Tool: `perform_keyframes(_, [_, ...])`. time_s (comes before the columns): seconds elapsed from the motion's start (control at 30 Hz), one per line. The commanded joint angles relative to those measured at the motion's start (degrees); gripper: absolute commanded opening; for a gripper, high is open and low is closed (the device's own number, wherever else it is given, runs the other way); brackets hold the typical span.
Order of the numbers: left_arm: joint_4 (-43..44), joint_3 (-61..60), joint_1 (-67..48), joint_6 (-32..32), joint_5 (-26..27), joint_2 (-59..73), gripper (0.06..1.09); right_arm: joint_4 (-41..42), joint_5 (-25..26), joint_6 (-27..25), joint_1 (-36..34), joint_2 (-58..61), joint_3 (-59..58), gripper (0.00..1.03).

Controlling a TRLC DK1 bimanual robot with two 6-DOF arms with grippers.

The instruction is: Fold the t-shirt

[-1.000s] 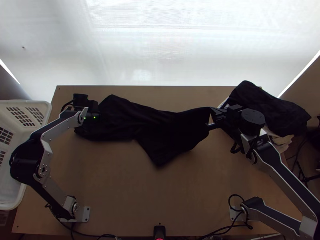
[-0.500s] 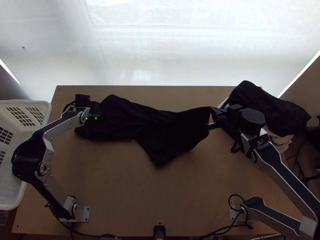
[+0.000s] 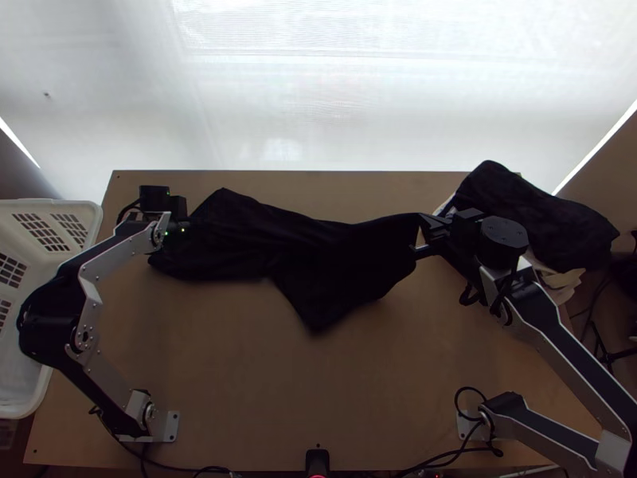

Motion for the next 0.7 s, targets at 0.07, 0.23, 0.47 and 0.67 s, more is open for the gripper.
perform_keyframes(0.07, [-0.2, -0.36, 2.96, -1.91, -0.17, -4.47, 0.09, -0.06, 0.01, 0.09, -0.01, -0.18, 0.27, 0.03])
perform_keyframes(0.23, [-2.49, -0.36, 4.19, -7.09, 2.56, -14.4, 0.09, -0.85, 0.01, 0.27, -0.62, 0.35, 1.59, 0.03])
perform_keyframes(0.47, [-4.16, 3.86, 8.23, -21.16, 12.14, -27.32, 0.09, -8.06, -0.07, 2.73, -9.15, 5.62, 6.07, 0.03])
perform_keyframes(0.67, [-11.54, 4.13, 13.77, -27.31, 18.46, -34.0, 0.09, -18.43, -0.07, 2.03, -14.69, 4.48, 12.75, 0.03])
